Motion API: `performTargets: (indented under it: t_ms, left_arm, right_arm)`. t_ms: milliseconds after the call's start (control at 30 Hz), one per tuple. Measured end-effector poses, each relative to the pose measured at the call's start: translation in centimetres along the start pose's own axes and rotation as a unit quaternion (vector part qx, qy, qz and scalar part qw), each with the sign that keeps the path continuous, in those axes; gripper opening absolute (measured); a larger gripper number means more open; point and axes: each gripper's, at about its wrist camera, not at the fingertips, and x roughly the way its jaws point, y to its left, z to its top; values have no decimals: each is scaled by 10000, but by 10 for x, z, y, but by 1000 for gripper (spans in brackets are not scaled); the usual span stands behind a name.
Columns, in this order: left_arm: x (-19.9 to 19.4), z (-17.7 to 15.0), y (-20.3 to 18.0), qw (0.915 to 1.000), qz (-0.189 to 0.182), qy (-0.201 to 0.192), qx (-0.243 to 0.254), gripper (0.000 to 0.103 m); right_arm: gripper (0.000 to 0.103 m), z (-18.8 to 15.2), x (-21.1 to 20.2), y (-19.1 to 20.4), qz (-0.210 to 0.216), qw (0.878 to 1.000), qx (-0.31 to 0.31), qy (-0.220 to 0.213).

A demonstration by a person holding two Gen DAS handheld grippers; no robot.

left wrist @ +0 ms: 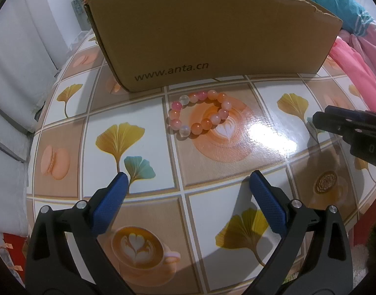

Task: Organize jewelry
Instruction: 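Move the open right gripper over the small gold ring, then close the right gripper on the small gold ring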

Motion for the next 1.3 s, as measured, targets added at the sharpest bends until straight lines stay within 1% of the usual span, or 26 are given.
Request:
performTargets:
  t_ms: [267,333,433,500,667,800,867,933,1100,1233,1300]
  left_arm:
    - [0,0,1,10000,-5,-7,-3,95]
    - [0,0,1,10000,-3,-9,-1,95]
    - [0,-1,0,10000,-1,-8,0,95]
    - [0,0,0,10000,-2,-10,1,95]
    - [0,-1,0,10000,2,-12,0,95]
    - [0,-1,0,10000,3,-16,1,95]
    - [0,-1,0,10000,1,-16,1,95]
    - [0,-1,-1,10000,4,-16,3,95]
    - [0,-2,-1,10000,2,-19,3,95]
    - [0,-1,-1,10000,4,-20,9,96]
    - [0,-1,-2,10000,22,-25,29,96]
  right_arm:
    - [34,-2,0,3,361,9993,102,73]
    - [34,-3,0,4,546,9984,145,100]
    - [34,-2,-1,6,603,9981,87,98]
    - [34,-3,-4,6,560,9984,-32,31]
    - [34,0,-9,5,190,9990,-396,-126]
    - [34,2,-7,4,-53,9968,-782,-175]
    - [30,1,-3,4,-92,9954,-947,-141]
    - [29,1,-1,5,-127,9942,-1064,-115]
    - [23,0,3,8,-37,9913,-1313,-114]
    - [13,-2,3,12,36,9887,-1494,-79]
    - [12,-2,3,12,56,9884,-1516,-84]
